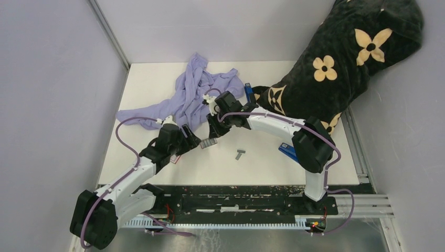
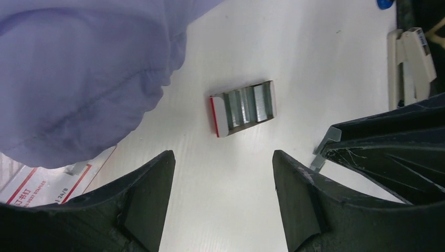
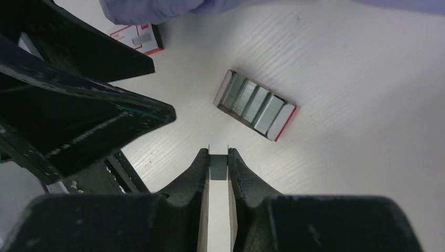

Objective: Unload the staples from the stapler
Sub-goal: Place the staple in the staple box.

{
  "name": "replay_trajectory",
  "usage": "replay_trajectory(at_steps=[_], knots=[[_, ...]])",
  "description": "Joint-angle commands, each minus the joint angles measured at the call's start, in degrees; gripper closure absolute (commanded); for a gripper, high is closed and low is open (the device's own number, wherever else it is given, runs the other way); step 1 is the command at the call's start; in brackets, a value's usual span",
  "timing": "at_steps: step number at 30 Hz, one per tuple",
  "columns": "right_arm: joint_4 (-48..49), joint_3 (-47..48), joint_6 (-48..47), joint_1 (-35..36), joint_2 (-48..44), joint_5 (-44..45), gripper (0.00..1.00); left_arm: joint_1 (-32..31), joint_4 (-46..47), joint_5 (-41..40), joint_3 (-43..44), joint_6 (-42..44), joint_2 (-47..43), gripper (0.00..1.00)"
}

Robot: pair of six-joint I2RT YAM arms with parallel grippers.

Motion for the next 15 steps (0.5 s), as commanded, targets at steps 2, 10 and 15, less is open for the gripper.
replay_trajectory(at_steps=[2,10,15], knots=[[3.6,6.0,4.5,3.2,2.1,5.4,0.93,0.2,-1.7,-2.0,2.3,-2.6,1.6,0.27],[4.0,5.7,8.3,5.7,3.8,15.1,0.91,0.2,-2.3,-3.9,0.9,-2.6,-0.9,0.30],[3.2,6.4,9.8,8.0,5.2,21.6,0.91,0.1,-3.3,-4.4,-0.4,-3.4,-4.7,0.30]])
